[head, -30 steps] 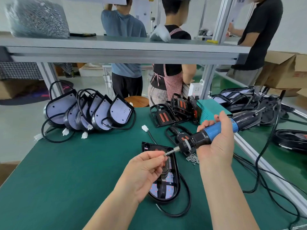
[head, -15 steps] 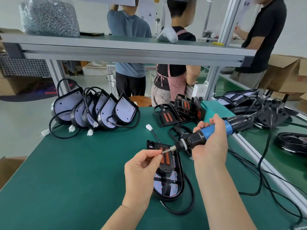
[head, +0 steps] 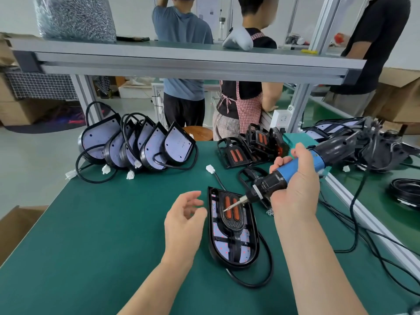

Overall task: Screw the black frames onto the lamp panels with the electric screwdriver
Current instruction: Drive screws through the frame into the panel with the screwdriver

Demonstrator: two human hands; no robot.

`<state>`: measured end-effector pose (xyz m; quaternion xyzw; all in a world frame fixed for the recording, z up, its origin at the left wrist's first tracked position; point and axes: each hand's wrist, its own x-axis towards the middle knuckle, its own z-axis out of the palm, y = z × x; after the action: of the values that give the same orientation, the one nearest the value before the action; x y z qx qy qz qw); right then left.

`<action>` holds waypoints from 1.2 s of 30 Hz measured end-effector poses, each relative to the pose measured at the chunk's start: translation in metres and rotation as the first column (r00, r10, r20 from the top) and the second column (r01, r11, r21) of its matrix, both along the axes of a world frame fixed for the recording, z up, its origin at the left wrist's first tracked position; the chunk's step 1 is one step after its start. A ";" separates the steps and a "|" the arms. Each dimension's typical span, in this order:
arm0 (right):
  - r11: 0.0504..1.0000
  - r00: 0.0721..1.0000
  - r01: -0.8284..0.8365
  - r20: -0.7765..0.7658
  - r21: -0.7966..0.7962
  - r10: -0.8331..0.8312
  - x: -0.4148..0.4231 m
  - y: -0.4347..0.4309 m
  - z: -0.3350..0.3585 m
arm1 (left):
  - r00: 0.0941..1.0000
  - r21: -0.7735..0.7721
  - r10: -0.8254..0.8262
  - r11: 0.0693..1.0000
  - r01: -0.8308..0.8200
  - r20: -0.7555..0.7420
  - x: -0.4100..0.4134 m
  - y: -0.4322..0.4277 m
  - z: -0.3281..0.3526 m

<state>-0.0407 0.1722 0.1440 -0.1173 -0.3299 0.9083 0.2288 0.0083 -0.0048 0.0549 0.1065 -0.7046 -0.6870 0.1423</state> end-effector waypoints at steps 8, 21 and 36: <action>0.961 0.998 -0.057 -0.008 0.270 0.062 0.003 -0.025 -0.014 | 0.869 -0.182 -0.229 0.924 0.335 0.439 -0.042 0.001 -0.009; 0.941 0.993 -0.093 -0.041 0.325 0.112 0.005 -0.044 -0.028 | 0.887 -0.089 -0.263 0.944 0.318 0.381 -0.050 0.007 -0.026; 0.825 0.915 -0.284 -0.120 0.488 0.386 0.011 -0.050 -0.024 | 0.883 -0.065 -0.276 0.944 0.323 0.380 -0.047 0.009 -0.020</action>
<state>-0.0294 0.1227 0.1204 0.0987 -0.5245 0.8371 0.1200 -0.0389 0.0047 0.0352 0.1131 -0.7685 -0.6230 -0.0927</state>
